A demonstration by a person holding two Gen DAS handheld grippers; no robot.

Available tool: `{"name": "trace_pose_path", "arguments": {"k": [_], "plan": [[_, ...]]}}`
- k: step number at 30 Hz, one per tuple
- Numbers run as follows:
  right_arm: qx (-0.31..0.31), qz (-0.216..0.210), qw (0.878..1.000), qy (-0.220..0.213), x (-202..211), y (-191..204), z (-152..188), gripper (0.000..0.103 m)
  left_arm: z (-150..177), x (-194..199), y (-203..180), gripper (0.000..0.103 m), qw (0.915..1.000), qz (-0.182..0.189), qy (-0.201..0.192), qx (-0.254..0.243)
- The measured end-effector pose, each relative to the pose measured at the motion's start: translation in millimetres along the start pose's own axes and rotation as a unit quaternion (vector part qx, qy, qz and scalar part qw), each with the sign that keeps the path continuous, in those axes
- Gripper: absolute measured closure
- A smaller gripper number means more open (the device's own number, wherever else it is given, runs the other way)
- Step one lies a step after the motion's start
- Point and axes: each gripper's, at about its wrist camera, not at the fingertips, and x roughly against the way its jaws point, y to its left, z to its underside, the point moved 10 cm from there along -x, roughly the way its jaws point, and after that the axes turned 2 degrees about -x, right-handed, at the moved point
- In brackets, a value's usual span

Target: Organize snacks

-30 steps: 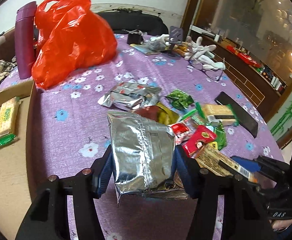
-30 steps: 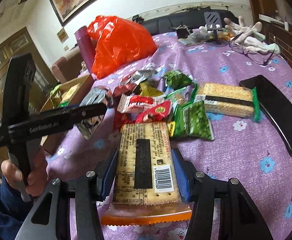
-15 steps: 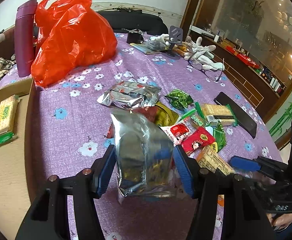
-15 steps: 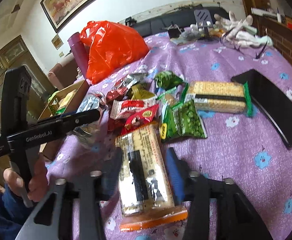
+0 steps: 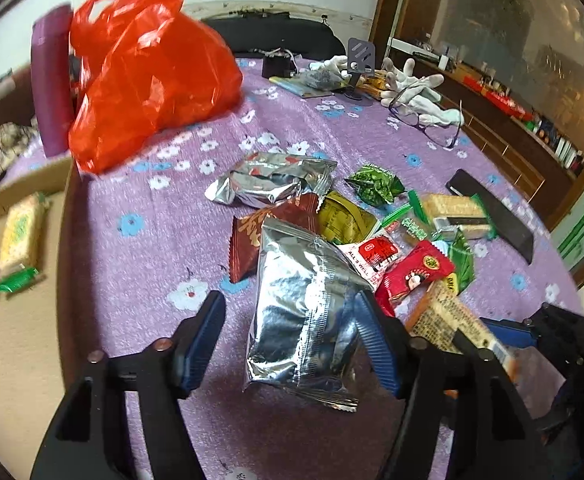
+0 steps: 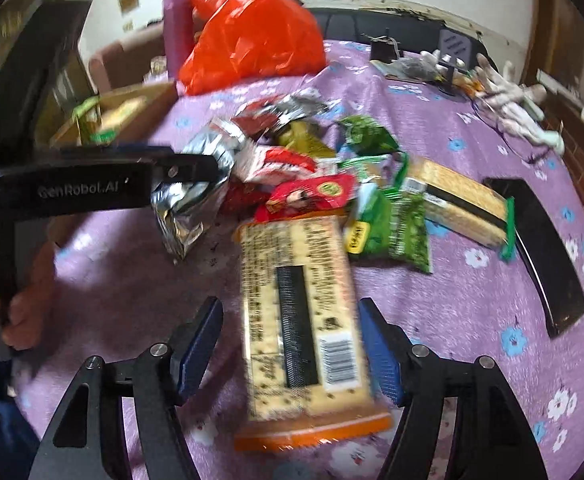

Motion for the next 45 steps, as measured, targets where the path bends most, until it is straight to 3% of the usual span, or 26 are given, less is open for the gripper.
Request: {"name": "trace_pose_path", "arguments": {"k": [2, 4, 7, 8, 9, 14, 23, 30, 45], "plan": [[0.005, 0.006, 1.0, -0.004, 3.1, 0.8, -0.9, 0.045, 3.6, -5.0, -4.6, 0.016, 0.9997, -0.01, 0.011, -0.018], [-0.002, 0.008, 1.0, -0.007, 4.6, -3.5, 1.0, 0.046, 9.2, -11.4, -11.3, 0.016, 0.999, -0.006, 0.028, -0.034], [-0.024, -0.002, 1.0, -0.013, 6.8, -8.4, 1.2, 0.046, 16.2, -22.3, -11.7, 0.019, 0.9963, -0.043, 0.044, -0.06], [-0.032, -0.006, 0.999, -0.016, 8.1, -9.3, 1.0, 0.046, 18.4, -26.0, -10.9, 0.029, 0.9958, -0.046, 0.051, -0.061], [-0.037, -0.01, 0.999, -0.022, 10.1, -9.9, 0.4, 0.046, 17.7, -24.6, -11.4, 0.045, 0.997, -0.03, 0.05, -0.051], [-0.076, -0.034, 0.996, -0.044, 18.7, -13.6, -3.8, 0.046, 14.6, -18.5, -4.2, 0.045, 0.999, -0.008, 0.04, -0.02], [-0.13, -0.064, 0.986, -0.079, 42.1, -21.4, -16.8, 0.046, -6.5, 11.8, -3.6, 0.045, 0.9994, 0.016, -0.03, 0.003], [-0.133, -0.08, 0.984, -0.092, 52.5, -9.0, -26.4, 0.046, -7.4, 25.7, 0.4, 0.045, 0.9992, 0.013, -0.038, 0.008], [-0.17, -0.148, 0.971, -0.077, 47.3, 12.8, -33.6, 0.046, -5.4, 60.1, 33.0, 0.045, 0.9976, 0.01, -0.052, 0.045]]}}
